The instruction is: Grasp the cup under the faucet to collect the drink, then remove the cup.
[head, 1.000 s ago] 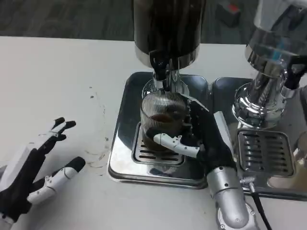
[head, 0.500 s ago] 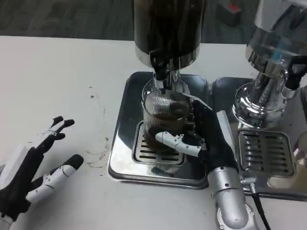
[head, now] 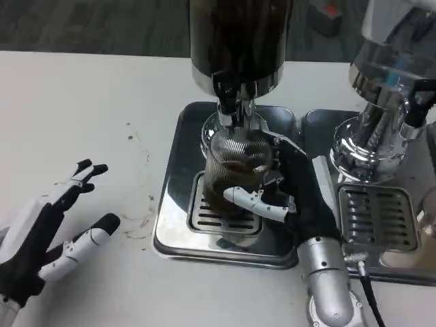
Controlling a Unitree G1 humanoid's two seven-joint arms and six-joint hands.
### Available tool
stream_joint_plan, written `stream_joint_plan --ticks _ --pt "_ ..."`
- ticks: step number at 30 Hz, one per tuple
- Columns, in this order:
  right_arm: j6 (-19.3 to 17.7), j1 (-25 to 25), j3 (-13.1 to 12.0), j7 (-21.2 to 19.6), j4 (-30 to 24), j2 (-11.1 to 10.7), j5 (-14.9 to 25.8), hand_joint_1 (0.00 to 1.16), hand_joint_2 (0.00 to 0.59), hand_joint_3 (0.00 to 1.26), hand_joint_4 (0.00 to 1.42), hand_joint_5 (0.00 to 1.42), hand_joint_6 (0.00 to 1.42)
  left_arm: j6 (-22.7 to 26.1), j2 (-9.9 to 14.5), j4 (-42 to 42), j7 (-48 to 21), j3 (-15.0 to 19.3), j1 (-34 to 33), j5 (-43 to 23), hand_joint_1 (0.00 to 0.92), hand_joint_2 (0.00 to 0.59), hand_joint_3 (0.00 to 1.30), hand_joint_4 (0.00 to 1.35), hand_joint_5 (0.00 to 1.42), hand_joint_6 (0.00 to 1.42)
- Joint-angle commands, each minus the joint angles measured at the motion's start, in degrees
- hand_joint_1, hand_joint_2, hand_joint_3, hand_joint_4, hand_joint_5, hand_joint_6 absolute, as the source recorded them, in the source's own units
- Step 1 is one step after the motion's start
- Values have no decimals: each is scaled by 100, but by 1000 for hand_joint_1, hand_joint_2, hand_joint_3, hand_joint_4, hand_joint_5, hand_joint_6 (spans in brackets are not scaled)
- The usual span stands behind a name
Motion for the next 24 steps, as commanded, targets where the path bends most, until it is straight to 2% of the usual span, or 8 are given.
stream_joint_plan --ticks 1,6,11,20,24 --pt "-263 36 73 -86 -286 280 -74 1116 223 405 555 740 975 -41 52 87 -65 -25 -30 -3 0 175 167 28 193 60" --pt "-169 125 114 -138 -584 204 -291 1116 223 405 555 740 974 -48 35 109 -49 -63 -76 35 0 176 168 28 193 59" --pt "145 287 211 -191 -1088 92 -758 1115 227 405 555 740 977 -56 27 157 -69 -123 -158 58 0 171 169 28 193 59" --pt "818 510 249 32 -1564 15 -975 1113 232 409 555 740 982 -76 -6 203 -55 -212 -253 66 0 170 161 28 193 58" --pt "972 557 246 157 -1640 12 -974 1110 233 413 555 740 984 -81 -10 235 -39 -243 -274 42 0 172 160 28 193 58"
